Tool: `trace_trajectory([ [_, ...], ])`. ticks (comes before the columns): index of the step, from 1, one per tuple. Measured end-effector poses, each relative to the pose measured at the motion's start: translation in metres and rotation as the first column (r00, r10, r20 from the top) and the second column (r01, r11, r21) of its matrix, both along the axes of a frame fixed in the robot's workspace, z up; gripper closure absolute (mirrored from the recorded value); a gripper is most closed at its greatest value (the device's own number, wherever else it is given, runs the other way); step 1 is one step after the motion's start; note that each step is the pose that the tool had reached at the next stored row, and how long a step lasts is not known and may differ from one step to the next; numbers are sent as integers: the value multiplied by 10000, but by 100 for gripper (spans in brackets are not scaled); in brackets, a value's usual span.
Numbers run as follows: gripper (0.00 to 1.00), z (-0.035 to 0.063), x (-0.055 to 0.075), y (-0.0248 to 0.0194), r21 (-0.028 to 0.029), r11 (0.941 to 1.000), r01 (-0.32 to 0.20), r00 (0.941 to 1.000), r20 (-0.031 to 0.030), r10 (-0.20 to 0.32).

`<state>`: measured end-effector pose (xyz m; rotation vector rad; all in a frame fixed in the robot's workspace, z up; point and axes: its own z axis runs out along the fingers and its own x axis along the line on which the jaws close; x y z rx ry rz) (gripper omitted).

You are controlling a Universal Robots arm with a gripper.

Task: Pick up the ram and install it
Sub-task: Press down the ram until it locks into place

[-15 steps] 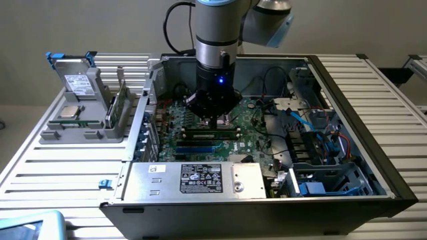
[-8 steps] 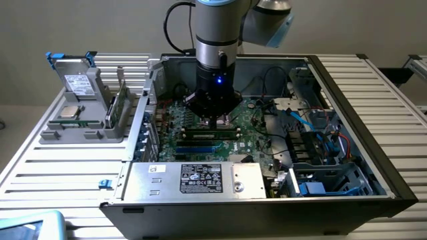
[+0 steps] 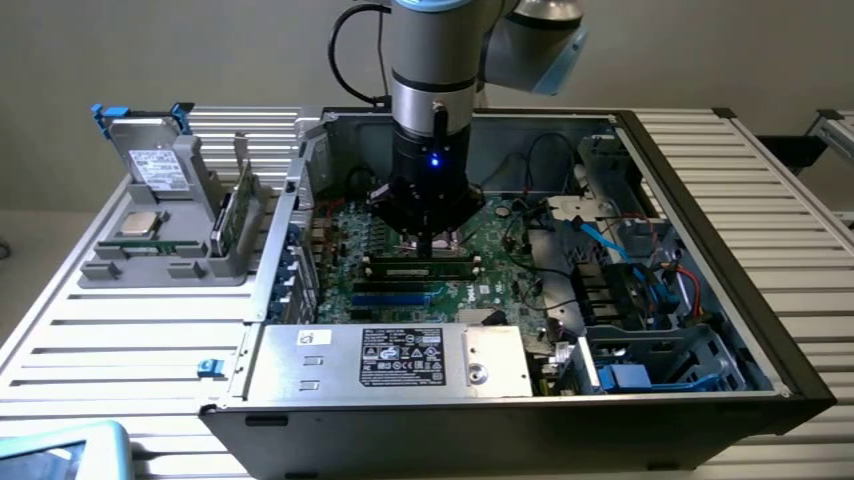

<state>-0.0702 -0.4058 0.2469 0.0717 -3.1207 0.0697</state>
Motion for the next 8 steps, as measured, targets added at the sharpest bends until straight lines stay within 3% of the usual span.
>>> trace_trajectory([
  [8, 89, 0, 0, 0, -6, 9974, 721, 9974, 6, -721],
])
